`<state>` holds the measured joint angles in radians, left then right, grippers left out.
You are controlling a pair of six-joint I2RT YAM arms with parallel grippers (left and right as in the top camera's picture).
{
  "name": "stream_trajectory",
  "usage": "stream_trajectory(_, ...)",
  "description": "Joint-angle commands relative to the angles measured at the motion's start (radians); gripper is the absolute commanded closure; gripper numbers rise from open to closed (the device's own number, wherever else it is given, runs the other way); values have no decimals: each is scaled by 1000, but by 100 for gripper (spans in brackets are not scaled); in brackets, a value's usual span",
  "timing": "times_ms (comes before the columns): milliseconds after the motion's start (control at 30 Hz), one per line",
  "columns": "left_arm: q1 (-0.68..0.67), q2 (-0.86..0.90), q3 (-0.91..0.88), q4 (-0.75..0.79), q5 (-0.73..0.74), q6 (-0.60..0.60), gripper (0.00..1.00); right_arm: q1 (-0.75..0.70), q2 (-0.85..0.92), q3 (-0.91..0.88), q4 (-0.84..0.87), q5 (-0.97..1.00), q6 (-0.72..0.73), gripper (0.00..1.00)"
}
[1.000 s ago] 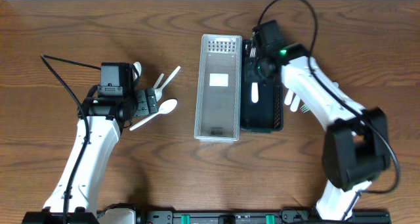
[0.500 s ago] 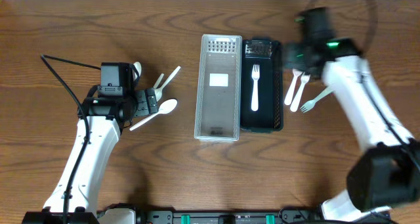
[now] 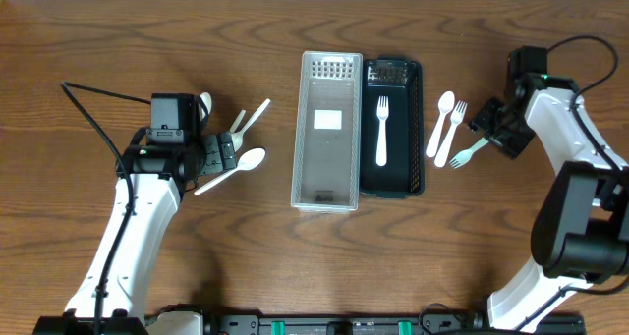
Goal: Pack container
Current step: 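Grasp the second white fork with the right gripper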
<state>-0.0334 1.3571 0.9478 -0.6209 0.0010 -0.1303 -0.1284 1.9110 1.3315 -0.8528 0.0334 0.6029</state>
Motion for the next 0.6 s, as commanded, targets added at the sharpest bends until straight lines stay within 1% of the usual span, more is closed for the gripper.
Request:
stream_trajectory(0,5,5,17,-1,3,5,2,3,27,-11,20,-23,33,39)
stream_trajectory(200,5,5,17,-1,3,5,2,4,97,-11,54,-23,33,43)
stream_trajectory(300,5,5,17,-1,3,5,2,5,136,-11,60,-23,33,48)
stream_trajectory(433,5,5,17,-1,3,5,2,5,159,-11,53,-22,32,65)
stream_trajectory(467,5,5,17,-1,3,5,2,5,159,-11,52,-22,31,73)
stream_trajectory(533,5,5,17,-1,3,5,2,5,149,-11,48,-15,27,95)
stream_trajectory(567,5,5,17,-1,3,5,2,5,143,-11,45,-15,23,98)
